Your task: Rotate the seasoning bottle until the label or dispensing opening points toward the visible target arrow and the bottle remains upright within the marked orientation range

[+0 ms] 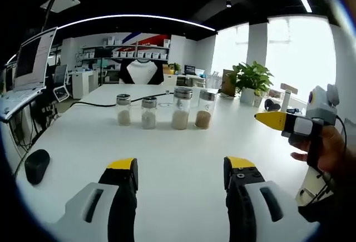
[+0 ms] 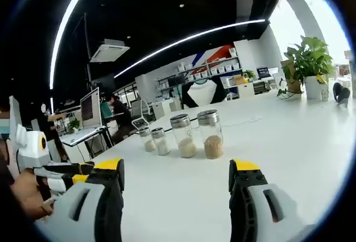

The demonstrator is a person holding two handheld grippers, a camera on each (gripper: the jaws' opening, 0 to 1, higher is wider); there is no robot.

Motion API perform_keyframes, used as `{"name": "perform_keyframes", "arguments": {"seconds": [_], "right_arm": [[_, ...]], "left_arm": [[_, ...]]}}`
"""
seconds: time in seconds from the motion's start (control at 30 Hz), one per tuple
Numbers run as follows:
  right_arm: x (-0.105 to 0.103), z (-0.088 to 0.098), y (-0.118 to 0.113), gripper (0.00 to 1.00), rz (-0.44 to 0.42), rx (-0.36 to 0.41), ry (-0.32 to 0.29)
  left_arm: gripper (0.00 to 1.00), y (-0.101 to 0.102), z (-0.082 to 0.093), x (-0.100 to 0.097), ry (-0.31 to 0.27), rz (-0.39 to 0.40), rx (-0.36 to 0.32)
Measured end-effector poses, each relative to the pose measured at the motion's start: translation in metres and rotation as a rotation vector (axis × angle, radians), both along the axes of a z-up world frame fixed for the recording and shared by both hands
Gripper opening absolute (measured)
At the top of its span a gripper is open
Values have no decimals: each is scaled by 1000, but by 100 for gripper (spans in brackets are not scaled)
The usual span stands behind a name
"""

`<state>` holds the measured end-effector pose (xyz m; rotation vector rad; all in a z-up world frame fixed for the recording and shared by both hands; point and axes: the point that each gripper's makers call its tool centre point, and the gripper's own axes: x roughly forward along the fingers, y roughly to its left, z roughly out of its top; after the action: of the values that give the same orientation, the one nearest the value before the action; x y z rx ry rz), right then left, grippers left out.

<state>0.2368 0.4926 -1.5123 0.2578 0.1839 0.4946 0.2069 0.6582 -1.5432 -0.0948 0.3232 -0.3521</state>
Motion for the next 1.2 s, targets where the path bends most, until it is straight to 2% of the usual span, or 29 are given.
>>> {"name": "perform_keyframes", "arguments": {"seconds": [0.03, 0.07, 0.13, 0.17, 0.23, 0.3, 0.37, 0.47, 0.57, 0.87, 1.2], "right_arm": [[-3, -5, 7, 69, 57, 76, 13], [-5, -5, 13, 61, 108, 180, 7], [-7, -12, 12, 53, 130, 247, 12], [-8, -11, 13, 52, 148, 302, -13], [-10, -19, 13, 52, 160, 277, 4], [-10, -24, 13, 49, 162, 291, 9], [-8, -34, 8, 49, 126, 270, 57], [-7, -22, 3, 49, 104, 297, 20], [-7, -16, 5, 49, 112, 269, 5], [-10, -21, 10, 48, 129, 247, 13], [-12, -16, 14, 48, 144, 244, 2]], "left_arm": [[61, -6, -4, -1, 8, -25, -58], [59, -8, -4, 0, -6, -36, -89], [55, -8, -13, -1, 11, -45, -104], [55, -8, -16, -1, 10, -43, -109], [56, -7, -18, -2, 16, -42, -115], [56, -6, -21, -3, 27, -36, -113], [56, -3, -19, -3, 25, -26, -105], [56, 0, -16, -1, 19, -15, -98], [56, 1, -17, 0, 22, -12, -96], [56, -2, -21, -1, 35, -21, -96], [56, 2, -21, -1, 32, -9, -99]]}}
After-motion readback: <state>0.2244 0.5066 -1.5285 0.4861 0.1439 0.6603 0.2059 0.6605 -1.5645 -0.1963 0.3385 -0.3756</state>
